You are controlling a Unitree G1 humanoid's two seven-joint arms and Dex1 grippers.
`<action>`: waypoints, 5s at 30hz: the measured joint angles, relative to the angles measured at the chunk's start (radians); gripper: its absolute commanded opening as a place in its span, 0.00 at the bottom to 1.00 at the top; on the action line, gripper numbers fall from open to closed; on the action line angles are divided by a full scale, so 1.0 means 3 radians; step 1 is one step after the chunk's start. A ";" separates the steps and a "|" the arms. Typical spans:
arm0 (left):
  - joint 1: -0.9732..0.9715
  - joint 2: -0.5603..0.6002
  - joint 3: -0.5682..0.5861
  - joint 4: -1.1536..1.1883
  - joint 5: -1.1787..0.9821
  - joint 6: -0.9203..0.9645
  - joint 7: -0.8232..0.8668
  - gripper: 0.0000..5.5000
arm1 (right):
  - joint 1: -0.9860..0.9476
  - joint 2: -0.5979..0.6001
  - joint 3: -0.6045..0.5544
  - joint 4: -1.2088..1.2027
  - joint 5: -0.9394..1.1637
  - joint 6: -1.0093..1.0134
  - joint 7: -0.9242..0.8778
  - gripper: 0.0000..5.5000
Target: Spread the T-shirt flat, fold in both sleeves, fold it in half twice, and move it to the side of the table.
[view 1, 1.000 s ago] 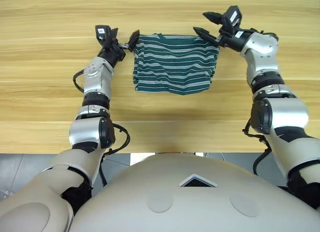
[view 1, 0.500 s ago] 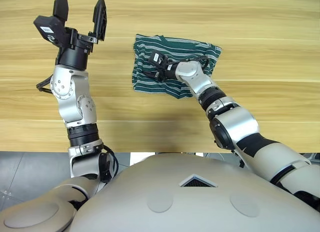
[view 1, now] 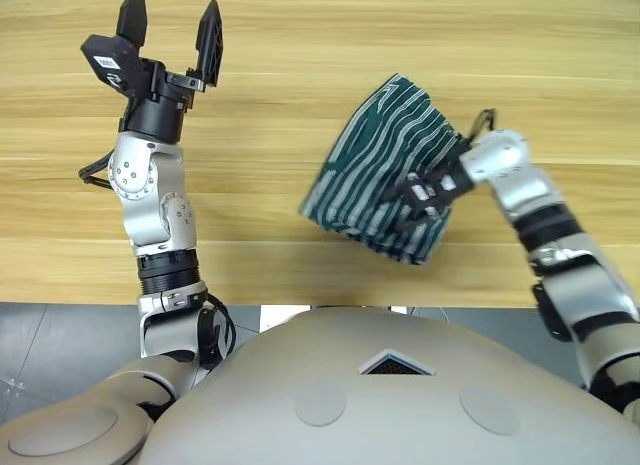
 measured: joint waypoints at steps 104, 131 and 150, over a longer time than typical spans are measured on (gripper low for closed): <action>0.1071 0.2218 -0.1208 0.0751 0.2608 -0.2685 -0.0440 0.88 | 0.0213 0.0423 0.0041 0.0650 -0.1149 -0.2435 -0.2350 0.50; 0.0534 0.2244 -0.1912 0.1613 0.2688 -0.3205 -0.0208 0.00 | -0.0016 0.0348 0.0387 0.0950 -0.0985 -0.2656 -0.2553 0.02; 0.1382 0.2760 -0.2034 0.0514 0.0728 -0.2670 -0.0720 0.00 | 0.0462 -0.0436 0.0576 -0.0397 0.1487 -0.1284 -0.0878 0.02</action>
